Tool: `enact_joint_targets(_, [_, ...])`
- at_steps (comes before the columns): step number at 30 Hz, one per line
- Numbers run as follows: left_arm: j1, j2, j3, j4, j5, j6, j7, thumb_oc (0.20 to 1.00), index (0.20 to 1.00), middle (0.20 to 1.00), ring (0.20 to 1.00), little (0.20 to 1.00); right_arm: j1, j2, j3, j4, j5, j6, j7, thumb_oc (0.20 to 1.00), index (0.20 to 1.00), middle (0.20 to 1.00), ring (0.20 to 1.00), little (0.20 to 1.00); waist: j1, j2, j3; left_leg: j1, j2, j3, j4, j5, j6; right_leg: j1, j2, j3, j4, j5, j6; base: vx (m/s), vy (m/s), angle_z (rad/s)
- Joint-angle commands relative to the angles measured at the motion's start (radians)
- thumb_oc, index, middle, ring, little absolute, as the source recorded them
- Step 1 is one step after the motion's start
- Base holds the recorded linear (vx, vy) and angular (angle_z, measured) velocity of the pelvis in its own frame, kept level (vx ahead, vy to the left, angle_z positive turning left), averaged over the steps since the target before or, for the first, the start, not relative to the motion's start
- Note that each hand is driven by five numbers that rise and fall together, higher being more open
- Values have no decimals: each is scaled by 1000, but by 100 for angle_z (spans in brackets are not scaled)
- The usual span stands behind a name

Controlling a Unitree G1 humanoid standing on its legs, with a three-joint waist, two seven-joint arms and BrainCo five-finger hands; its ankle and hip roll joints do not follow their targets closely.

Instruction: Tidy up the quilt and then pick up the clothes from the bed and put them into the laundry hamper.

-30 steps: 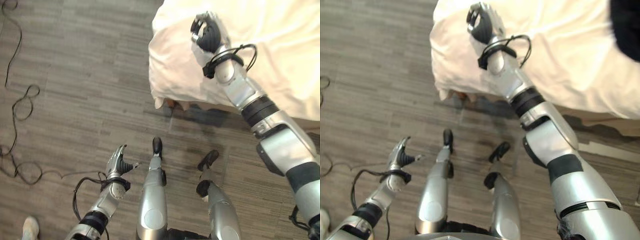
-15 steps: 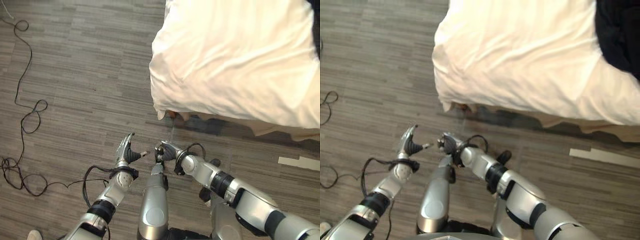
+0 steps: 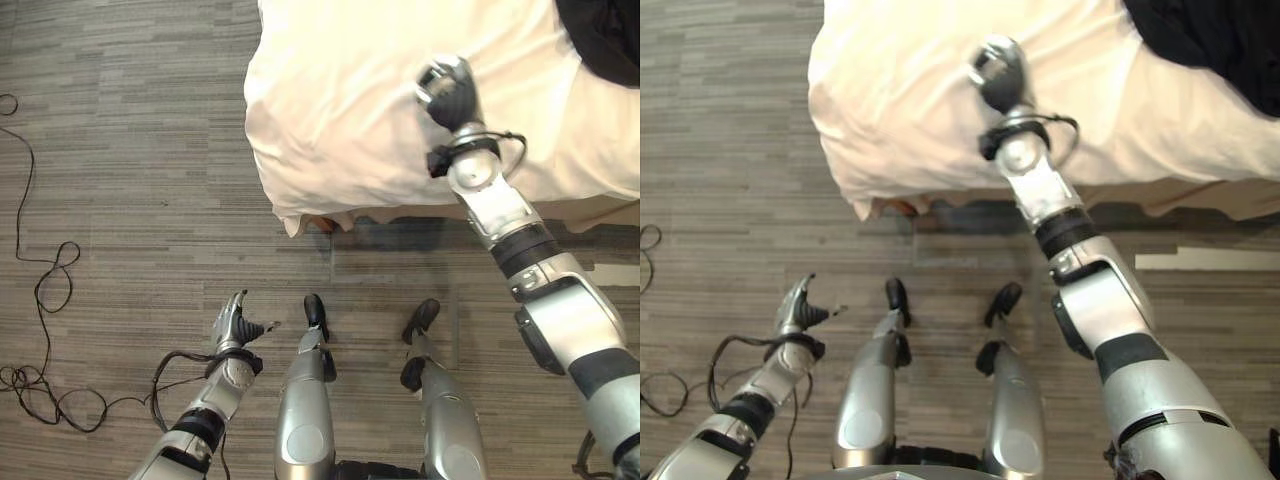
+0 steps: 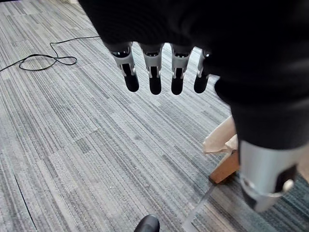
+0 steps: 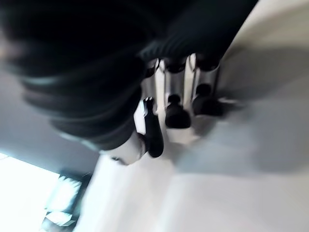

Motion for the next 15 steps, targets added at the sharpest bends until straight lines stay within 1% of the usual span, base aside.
enact_joint_targets(1, [-12,29,-55,25,-56,-15,24,1000,1000,1000,1000,1000,17,-7,-9,19,94,-11,-11,200,200,200,200,200,20,13,-5,-6,50,-10,106,-198,-42,29,-123,51,210,-297,123,-10,2,-13])
enact_joint_targets(3, [-26,23,-51,46,-71,-14,20,1000,1000,1000,1000,1000,94,-28,-46,68,120,-12,-3,200,200,200,200,200,4,12,-5,-8,57,-11,148,-223,-33,24,-129,60,243,-312,118,12,45,-13])
enact_joint_targets(4, [-33,7,-36,65,-89,-9,12,1000,1000,1000,1000,1000,227,-31,-106,76,153,-21,2,200,200,200,200,200,-19,8,-5,8,58,-8,171,-244,-26,31,-134,67,260,-319,118,48,77,-6])
enact_joint_targets(5, [-33,0,-29,74,-95,-7,8,1000,1000,1000,1000,1000,302,-26,-128,72,163,-25,7,200,200,200,200,200,-31,5,-5,24,56,-7,176,-253,-23,41,-136,72,265,-319,119,42,63,2])
enact_joint_targets(6, [-31,0,-31,74,-96,-7,8,1000,1000,1000,1000,1000,307,-26,-129,68,162,-24,6,200,200,200,200,200,-30,5,-5,27,56,-6,175,-254,-23,44,-137,73,265,-320,119,53,51,7])
enact_joint_targets(8, [-34,-17,-23,86,-99,0,-9,1000,1000,1000,1000,1000,484,-6,-178,77,179,-30,21,200,200,200,200,200,-62,-6,-5,90,45,0,159,-266,-18,92,-138,83,248,-317,124,90,76,4])
enact_joint_targets(11, [-28,-31,-9,105,-89,11,-32,1000,1000,1000,1000,1000,726,32,-235,69,166,-27,43,200,200,200,200,200,-125,-27,-6,216,18,17,105,-275,-10,196,-135,95,197,-304,137,109,105,-2])
enact_joint_targets(12, [-20,-33,-5,111,-88,12,-41,1000,1000,1000,1000,1000,789,37,-258,69,165,-24,47,200,200,200,200,200,-139,-35,-18,240,5,28,79,-254,1,219,-135,93,169,-282,130,124,100,-11])
enact_joint_targets(13, [-13,-38,-4,120,-83,16,-53,1000,1000,1000,1000,1000,853,43,-279,91,163,-20,61,200,200,200,200,200,-160,-42,-49,272,-9,38,50,-252,4,242,-132,94,156,-279,135,222,119,-19])
enact_joint_targets(14, [4,-46,-7,135,-69,22,-74,1000,1000,1000,1000,1000,954,55,-294,133,146,-7,90,875,875,875,875,875,-191,-50,-103,324,-27,56,3,-249,10,271,-134,95,151,-275,143,231,92,-16])
enact_joint_targets(15, [4,-46,-7,135,-69,22,-74,1000,1000,1000,1000,1000,954,55,-294,133,146,-7,90,1000,1000,1000,1000,1000,-191,-50,-103,324,-27,56,3,-249,10,271,-134,95,151,-275,143,208,95,-34])
